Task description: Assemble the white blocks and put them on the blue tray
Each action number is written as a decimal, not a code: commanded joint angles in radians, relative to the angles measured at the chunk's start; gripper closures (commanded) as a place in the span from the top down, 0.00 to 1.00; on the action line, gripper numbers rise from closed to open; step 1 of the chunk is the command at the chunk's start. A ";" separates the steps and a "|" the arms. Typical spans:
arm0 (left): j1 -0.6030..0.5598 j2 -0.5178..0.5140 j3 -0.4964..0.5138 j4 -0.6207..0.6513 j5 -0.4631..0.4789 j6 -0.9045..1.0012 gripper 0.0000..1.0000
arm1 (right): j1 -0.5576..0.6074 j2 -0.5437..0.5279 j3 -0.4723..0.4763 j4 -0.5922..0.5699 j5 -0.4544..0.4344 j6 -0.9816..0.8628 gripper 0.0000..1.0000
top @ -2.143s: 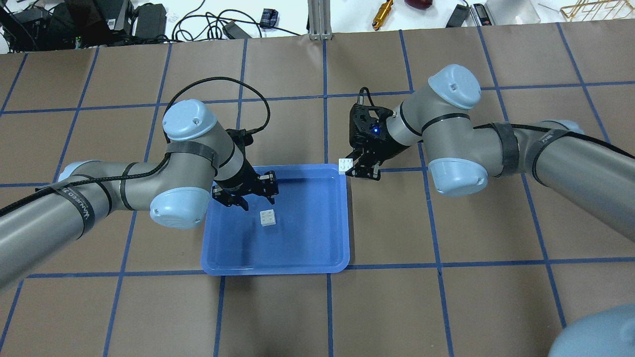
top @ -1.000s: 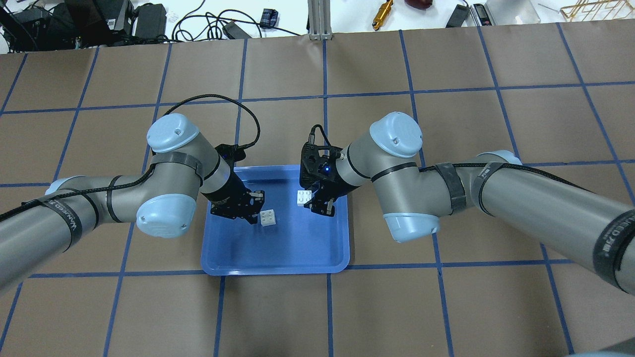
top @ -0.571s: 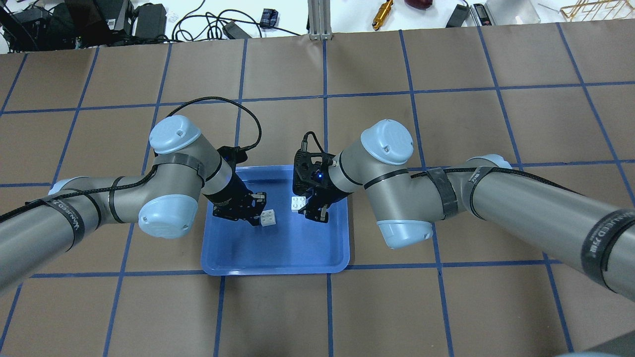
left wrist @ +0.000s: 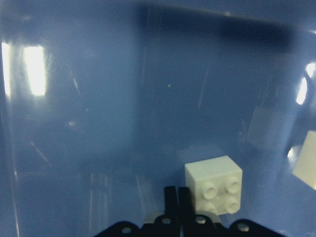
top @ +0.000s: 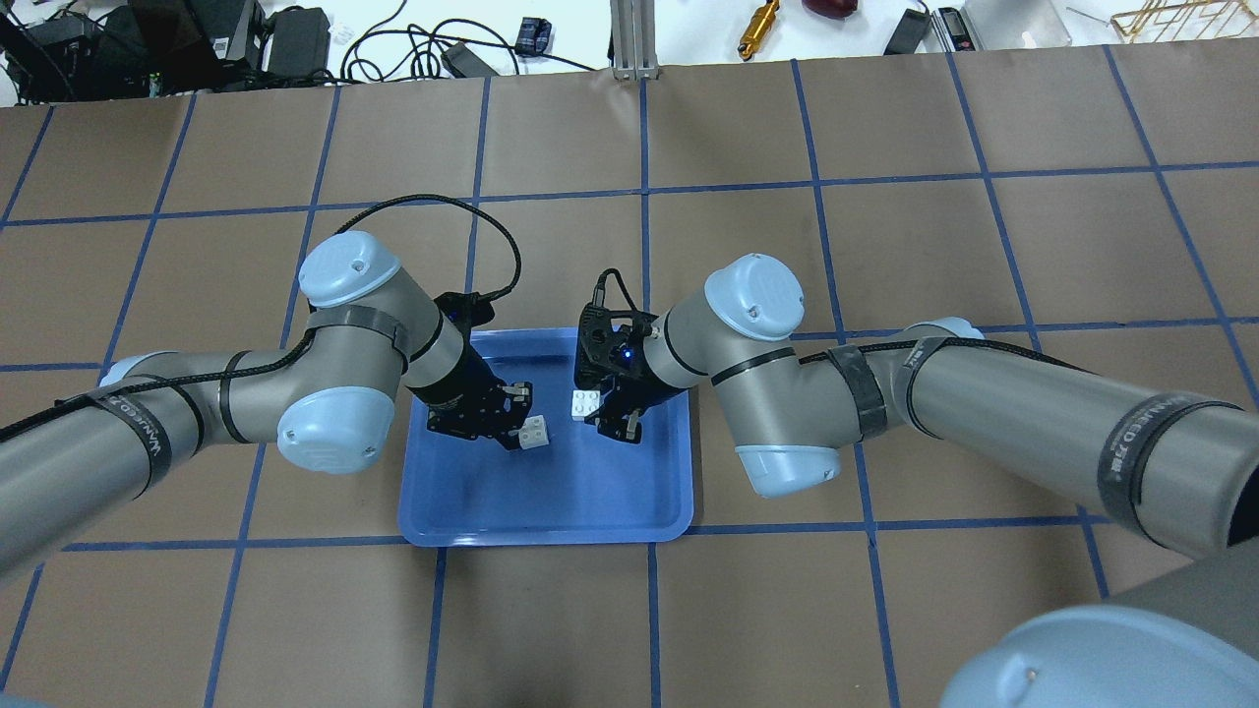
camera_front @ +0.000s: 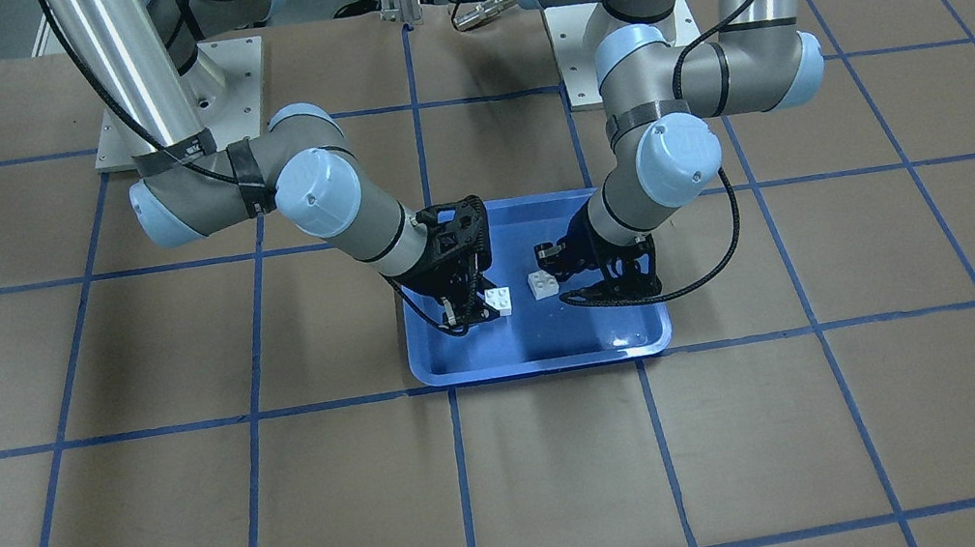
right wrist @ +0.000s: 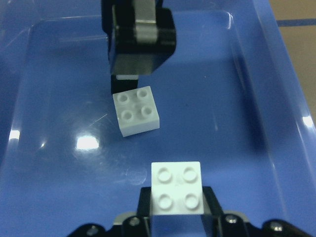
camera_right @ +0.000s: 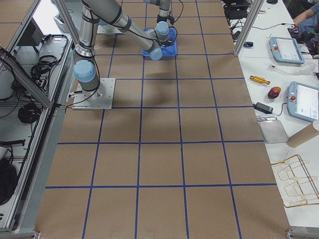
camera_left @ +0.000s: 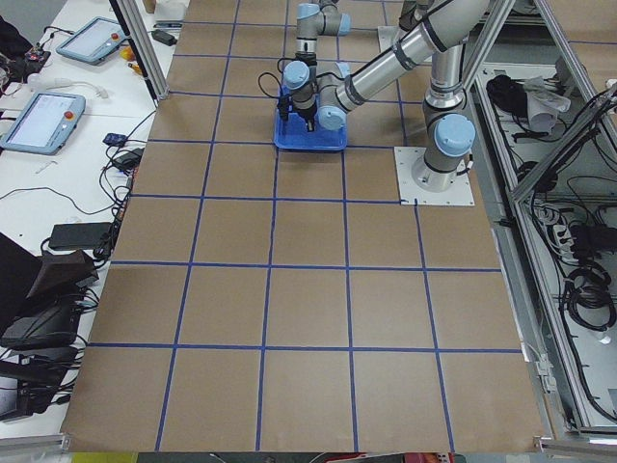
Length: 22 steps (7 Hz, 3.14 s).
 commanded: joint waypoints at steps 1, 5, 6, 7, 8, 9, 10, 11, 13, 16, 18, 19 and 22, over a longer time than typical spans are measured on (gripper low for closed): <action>-0.001 -0.002 -0.001 0.000 -0.002 0.000 0.15 | 0.020 0.001 -0.002 -0.004 0.000 0.014 0.00; -0.004 -0.004 -0.003 0.002 0.001 0.000 0.15 | 0.020 0.024 -0.015 -0.005 0.000 0.013 0.00; -0.004 -0.004 -0.009 0.006 0.001 0.000 0.15 | 0.021 0.026 -0.022 -0.005 0.002 0.014 0.00; -0.004 -0.004 -0.010 0.008 0.001 0.000 0.15 | 0.021 0.026 -0.022 -0.004 0.003 0.016 0.00; -0.004 -0.004 -0.010 0.009 0.003 0.000 0.15 | 0.021 0.026 -0.022 -0.002 0.005 0.016 0.00; -0.004 -0.004 -0.010 0.009 0.001 0.000 0.15 | 0.021 0.029 -0.022 0.002 0.008 0.017 0.00; -0.004 -0.005 -0.009 0.012 0.000 0.035 0.15 | 0.021 0.040 -0.022 -0.002 0.008 0.017 0.00; -0.003 -0.006 -0.006 0.015 0.001 0.062 0.15 | 0.030 0.050 -0.022 -0.005 0.008 0.017 0.00; -0.004 -0.009 -0.007 0.015 0.001 0.058 0.15 | 0.049 0.050 -0.022 -0.004 0.002 0.043 0.00; -0.004 -0.009 -0.009 0.015 0.000 0.058 0.15 | 0.049 0.050 -0.022 -0.005 0.002 0.053 0.07; -0.004 -0.009 -0.009 0.015 0.000 0.056 0.15 | 0.049 0.050 -0.024 -0.007 0.003 0.047 0.57; -0.004 -0.009 -0.009 0.017 -0.002 0.044 0.14 | 0.049 0.050 -0.024 -0.007 0.003 0.042 0.77; -0.004 -0.010 -0.009 0.017 0.000 0.018 0.13 | 0.047 0.043 -0.025 -0.005 0.006 0.053 0.98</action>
